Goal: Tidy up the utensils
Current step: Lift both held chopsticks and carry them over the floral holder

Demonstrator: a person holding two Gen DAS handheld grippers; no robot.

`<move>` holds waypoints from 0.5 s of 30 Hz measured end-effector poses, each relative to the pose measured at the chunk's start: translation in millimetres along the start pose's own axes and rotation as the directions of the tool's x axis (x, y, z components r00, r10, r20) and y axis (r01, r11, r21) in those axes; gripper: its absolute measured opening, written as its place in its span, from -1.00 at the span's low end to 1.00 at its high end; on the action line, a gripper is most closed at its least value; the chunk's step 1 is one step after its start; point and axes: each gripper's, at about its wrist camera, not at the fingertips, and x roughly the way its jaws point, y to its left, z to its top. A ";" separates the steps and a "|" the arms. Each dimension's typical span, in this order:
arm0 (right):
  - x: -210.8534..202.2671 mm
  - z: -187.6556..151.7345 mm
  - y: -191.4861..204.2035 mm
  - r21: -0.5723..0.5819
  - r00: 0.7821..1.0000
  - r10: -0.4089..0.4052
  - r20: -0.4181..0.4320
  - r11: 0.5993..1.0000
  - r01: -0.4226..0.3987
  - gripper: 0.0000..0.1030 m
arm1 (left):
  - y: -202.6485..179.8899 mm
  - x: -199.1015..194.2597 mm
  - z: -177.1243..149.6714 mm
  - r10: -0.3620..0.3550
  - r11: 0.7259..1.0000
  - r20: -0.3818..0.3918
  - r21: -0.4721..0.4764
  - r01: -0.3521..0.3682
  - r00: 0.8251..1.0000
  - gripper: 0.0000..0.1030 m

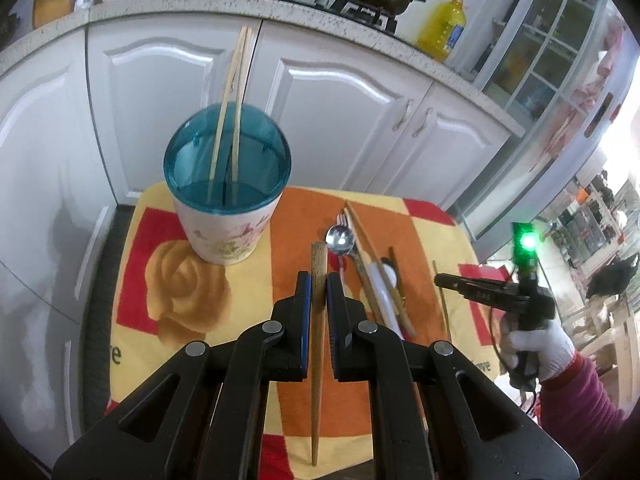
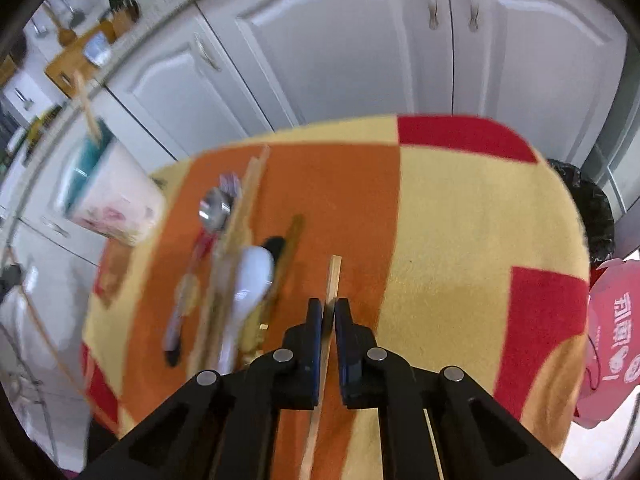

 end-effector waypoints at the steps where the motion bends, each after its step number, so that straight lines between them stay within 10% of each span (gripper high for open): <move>1: -11.3 0.4 1.9 0.001 1.000 0.016 0.022 1.000 -0.016 -0.89 | -0.5 -2.9 0.8 -0.002 1.000 0.007 0.000 0.002 1.000 -0.88; 15: -125.1 30.6 75.8 -0.167 0.951 0.204 0.233 0.972 -0.168 -0.90 | -4.6 -57.1 21.9 -0.024 1.000 0.126 0.016 0.023 0.992 -0.88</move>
